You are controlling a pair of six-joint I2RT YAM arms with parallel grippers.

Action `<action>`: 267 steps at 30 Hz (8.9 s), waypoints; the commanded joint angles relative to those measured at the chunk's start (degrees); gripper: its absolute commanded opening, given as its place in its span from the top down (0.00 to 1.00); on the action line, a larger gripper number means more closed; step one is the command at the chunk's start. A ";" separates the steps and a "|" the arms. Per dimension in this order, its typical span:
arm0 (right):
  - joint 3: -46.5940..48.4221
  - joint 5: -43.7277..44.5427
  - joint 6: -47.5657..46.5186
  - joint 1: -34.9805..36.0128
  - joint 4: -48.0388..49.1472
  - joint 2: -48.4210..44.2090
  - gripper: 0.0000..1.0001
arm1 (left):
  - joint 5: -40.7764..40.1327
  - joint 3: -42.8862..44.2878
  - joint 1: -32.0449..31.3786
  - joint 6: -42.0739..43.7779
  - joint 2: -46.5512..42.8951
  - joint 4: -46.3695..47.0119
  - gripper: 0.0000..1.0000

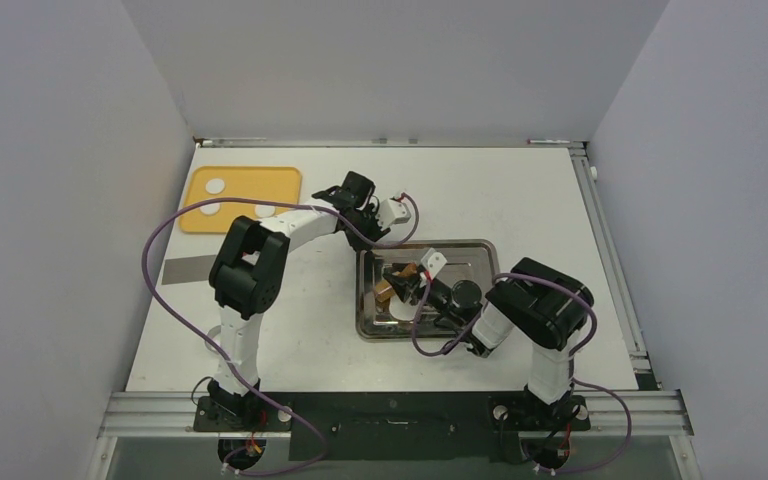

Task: Roll out the dumpling wrappers from the dough
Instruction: Flatten out the dough on the work surface.

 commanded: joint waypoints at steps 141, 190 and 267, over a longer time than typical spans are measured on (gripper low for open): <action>-1.27 52.58 16.23 27.89 -50.06 -3.08 0.92 | -4.07 -1.31 -1.86 0.84 3.33 -7.10 1.00; 5.69 51.74 22.28 23.65 -60.97 3.76 0.92 | -4.72 -0.87 -2.30 0.86 4.01 -7.69 1.00; 3.05 10.23 -8.54 11.47 -32.90 -38.87 0.92 | 26.86 8.22 -2.93 41.46 -23.06 -39.67 0.28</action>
